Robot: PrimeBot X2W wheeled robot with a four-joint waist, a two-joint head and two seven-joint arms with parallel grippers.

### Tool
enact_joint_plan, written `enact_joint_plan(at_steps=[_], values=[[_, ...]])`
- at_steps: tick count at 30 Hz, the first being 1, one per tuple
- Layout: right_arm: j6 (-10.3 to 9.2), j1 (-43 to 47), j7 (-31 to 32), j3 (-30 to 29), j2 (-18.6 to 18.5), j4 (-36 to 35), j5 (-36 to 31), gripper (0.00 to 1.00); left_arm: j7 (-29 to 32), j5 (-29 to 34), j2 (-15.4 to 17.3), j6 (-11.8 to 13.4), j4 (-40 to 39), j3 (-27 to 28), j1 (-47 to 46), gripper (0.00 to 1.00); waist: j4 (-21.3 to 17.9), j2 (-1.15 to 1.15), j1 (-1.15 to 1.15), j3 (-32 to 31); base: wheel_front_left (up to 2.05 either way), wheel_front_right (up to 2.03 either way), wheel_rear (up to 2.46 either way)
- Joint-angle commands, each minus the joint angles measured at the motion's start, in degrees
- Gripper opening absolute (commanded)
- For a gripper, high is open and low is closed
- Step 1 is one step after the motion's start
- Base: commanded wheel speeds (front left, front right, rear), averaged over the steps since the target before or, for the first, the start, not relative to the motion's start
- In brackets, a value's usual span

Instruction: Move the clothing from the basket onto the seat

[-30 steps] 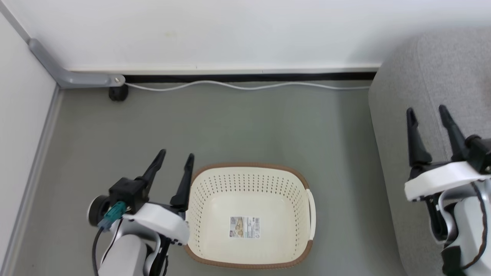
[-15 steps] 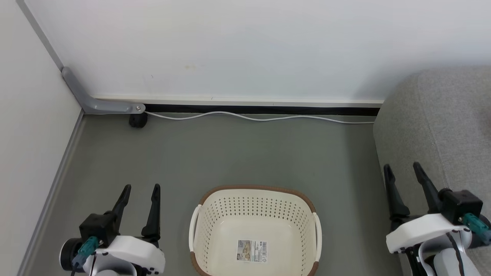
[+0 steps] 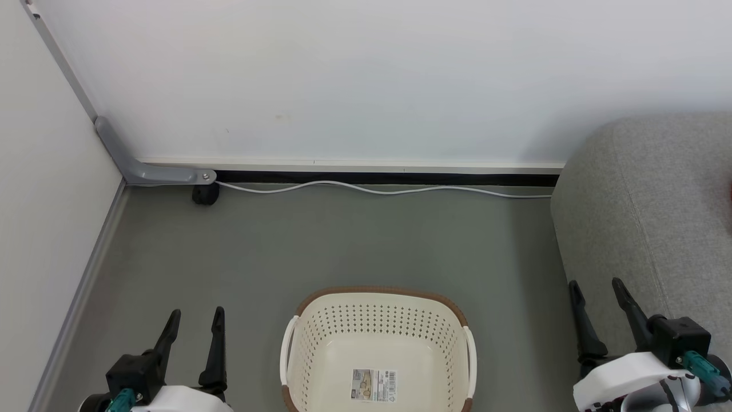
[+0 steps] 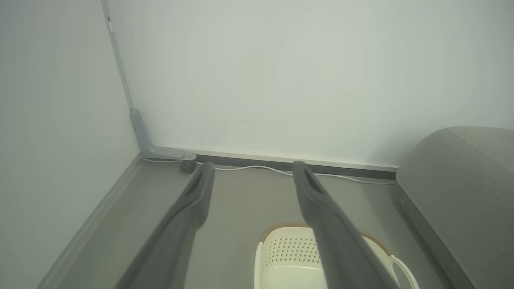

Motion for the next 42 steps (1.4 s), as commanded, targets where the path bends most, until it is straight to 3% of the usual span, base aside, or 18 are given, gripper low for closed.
enact_joint_plan(at_steps=[1,14,15,25,29,42], values=[[0.07,-0.4,-0.8,0.9,-0.2,-1.7,-0.7,1.0,-0.3,-0.5,0.4,0.9,-2.1,1.5,-0.2,1.0,-0.2,0.0,0.0,0.2,0.0,0.0,0.0],[0.07,-1.2,-0.8,0.6,-0.1,-1.3,-0.9,1.0,-0.3,-1.9,0.4,1.6,-3.7,-0.7,0.5,1.0,-0.8,0.0,0.0,0.8,0.0,0.0,0.0],[0.0,0.5,0.0,-0.4,0.2,0.2,-0.6,0.0,0.0,-1.7,0.0,1.2,-1.8,-2.2,1.8,0.0,-0.8,0.0,0.0,0.8,0.0,0.0,0.0],[0.0,1.5,1.4,-0.8,0.8,2.0,3.8,0.0,1.3,-5.9,-0.5,1.0,0.3,-1.7,2.1,0.0,-1.0,0.0,0.13,0.5,0.0,0.0,0.0],[0.01,1.5,2.0,-1.0,0.8,1.7,6.4,0.0,2.0,-8.5,-0.4,0.8,0.1,-1.5,1.9,0.0,-1.1,0.0,0.02,0.6,0.0,0.0,0.0],[0.01,1.3,4.1,-1.8,0.8,0.7,14.9,0.0,4.1,-16.7,-0.3,0.3,-0.7,-0.7,1.2,0.0,-1.4,0.0,0.0,0.4,0.0,0.0,0.0]])
